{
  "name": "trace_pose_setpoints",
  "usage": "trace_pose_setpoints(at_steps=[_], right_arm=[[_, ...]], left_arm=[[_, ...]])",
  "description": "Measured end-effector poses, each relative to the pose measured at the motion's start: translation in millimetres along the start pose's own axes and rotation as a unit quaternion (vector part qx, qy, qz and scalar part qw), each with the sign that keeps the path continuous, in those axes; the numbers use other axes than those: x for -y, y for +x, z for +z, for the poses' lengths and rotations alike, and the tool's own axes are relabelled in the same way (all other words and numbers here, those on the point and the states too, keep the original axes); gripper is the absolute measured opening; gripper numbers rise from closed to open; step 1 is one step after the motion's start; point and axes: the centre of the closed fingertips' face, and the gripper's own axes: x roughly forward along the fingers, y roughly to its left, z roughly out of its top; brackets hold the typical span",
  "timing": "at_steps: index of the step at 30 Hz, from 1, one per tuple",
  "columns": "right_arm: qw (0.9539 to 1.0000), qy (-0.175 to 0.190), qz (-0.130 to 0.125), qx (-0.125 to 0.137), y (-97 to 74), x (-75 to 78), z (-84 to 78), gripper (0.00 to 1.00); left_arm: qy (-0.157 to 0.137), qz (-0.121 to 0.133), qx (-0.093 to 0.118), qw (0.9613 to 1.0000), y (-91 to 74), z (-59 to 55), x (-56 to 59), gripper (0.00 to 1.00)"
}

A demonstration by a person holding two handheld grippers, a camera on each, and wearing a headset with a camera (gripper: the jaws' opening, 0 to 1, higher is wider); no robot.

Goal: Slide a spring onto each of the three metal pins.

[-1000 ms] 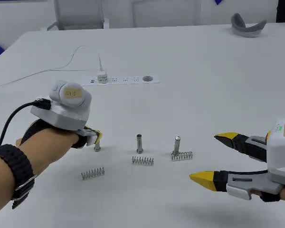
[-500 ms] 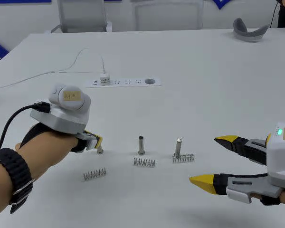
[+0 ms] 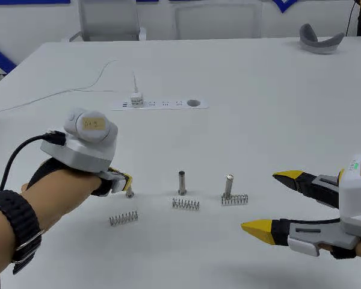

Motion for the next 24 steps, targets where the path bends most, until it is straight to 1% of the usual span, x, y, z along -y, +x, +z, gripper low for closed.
trace_pose_setpoints(at_steps=[1, 2, 3, 4, 7, 12, 16, 24], right_arm=[[1.0, 0.0, 0.0, 0.001, 0.0, 0.2, 0.4, 0.7], [1.0, 0.0, 0.0, 0.001, -0.1, 0.3, 0.7, 0.7], [1.0, 0.0, -0.001, 0.001, -0.1, 0.3, 0.8, 0.7], [1.0, -0.001, 0.0, 0.001, -0.2, 0.2, 0.8, 0.7], [1.0, -0.001, 0.0, 0.001, -0.5, -0.3, 0.9, 0.7], [1.0, -0.001, -0.001, 0.0, -0.7, -0.4, 0.5, 0.7], [1.0, -0.001, 0.0, 0.0, -0.5, -0.4, 0.1, 0.7], [1.0, -0.002, 0.0, -0.001, -0.8, -0.4, 1.0, 0.7]], left_arm=[[0.007, 0.001, 0.005, 1.0, 0.4, 0.7, 0.2, 0.07], [0.014, 0.003, 0.005, 0.9999, 0.5, 0.5, 0.0, 0.08], [0.024, 0.01, 0.005, 0.9996, 0.5, 0.3, -1.9, 0.08], [0.029, 0.014, 0.007, 0.9994, 0.7, 0.6, -2.6, 0.08], [0.028, 0.011, 0.008, 0.9995, 0.6, 0.4, -1.0, 0.08], [0.038, 0.016, 0.012, 0.9991, 0.6, 0.4, -1.9, 0.1], [0.035, 0.014, 0.015, 0.9992, 0.4, -0.1, -2.1, 0.12], [0.03, 0.01, 0.03, 0.999, -4.9, 0.4, -1.3, 0.16]])
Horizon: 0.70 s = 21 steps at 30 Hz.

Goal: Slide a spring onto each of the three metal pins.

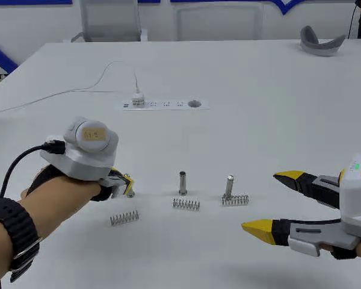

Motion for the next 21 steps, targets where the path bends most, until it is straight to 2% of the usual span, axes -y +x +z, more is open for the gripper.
trace_pose_setpoints(at_steps=[11, 16, 21], right_arm=[[1.0, -0.002, 0.001, -0.002, -0.5, -1.8, 1.0, 0.7], [1.0, -0.004, 0.002, -0.003, -0.7, -2.6, 1.2, 0.7], [1.0, -0.004, 0.003, -0.005, -1.1, -3.2, 1.1, 0.7]], left_arm=[[-0.011, -0.015, 0.008, 0.9998, -9.8, -17.9, -2.1, 0.16], [-0.012, -0.033, 0.017, 0.9992, -14.1, -25.2, 2.5, 0.16], [-0.008, -0.061, 0.033, 0.9976, -17.7, -30.5, 11.6, 0.16]])
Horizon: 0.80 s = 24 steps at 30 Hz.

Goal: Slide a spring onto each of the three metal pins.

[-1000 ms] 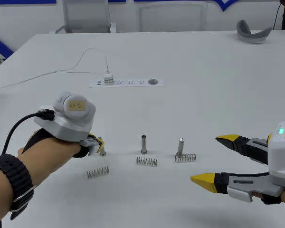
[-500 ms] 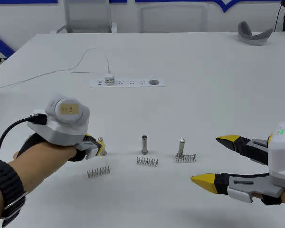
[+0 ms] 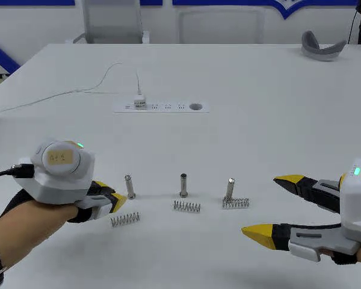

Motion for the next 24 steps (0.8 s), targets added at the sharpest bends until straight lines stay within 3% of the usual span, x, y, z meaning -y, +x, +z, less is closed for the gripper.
trace_pose_setpoints(at_steps=[11, 18, 24], right_arm=[[1.0, -0.002, 0.003, -0.003, -0.1, -2.9, 0.2, 0.7], [1.0, -0.001, 0.003, -0.002, -0.1, -4.2, 0.1, 0.7], [1.0, 0.001, 0.004, -0.003, 0.1, -5.0, -0.6, 0.7]], left_arm=[[0.053, -0.024, -0.003, 0.9983, 2.5, -23.6, 9.7, 0.21], [0.049, -0.032, -0.002, 0.9983, 5.7, -31.8, 9.7, 0.21], [0.043, -0.036, 0.001, 0.9984, 8.4, -32.5, 13.4, 0.21]])
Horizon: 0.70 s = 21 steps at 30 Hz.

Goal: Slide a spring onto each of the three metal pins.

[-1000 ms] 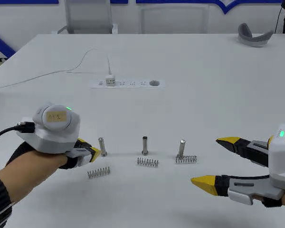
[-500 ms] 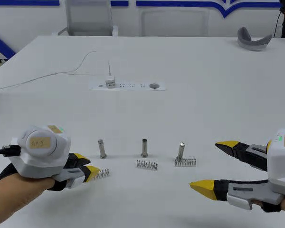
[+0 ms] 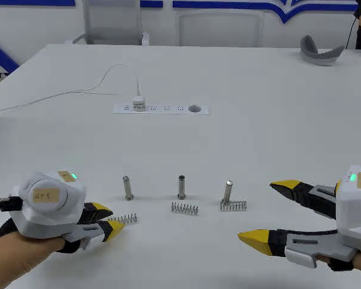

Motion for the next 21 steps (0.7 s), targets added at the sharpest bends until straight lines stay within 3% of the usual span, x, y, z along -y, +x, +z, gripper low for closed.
trace_pose_setpoints(at_steps=[8, 9, 21], right_arm=[[1.0, 0.003, 0.0, 0.001, 1.1, 0.6, -0.8, 0.7], [1.0, 0.003, 0.0, 0.001, 1.2, 0.6, -1.2, 0.7], [1.0, 0.002, 0.005, -0.001, 3.0, -1.9, -0.8, 0.7]], left_arm=[[0.005, -0.005, -0.009, 0.9999, 4.9, -6.5, 9.6, 0.17], [0.002, -0.005, -0.001, 1.0, 5.4, -4.2, 9.7, 0.16], [0.003, 0.002, 0.002, 1.0, 6.8, -4.2, 10.3, 0.11]])
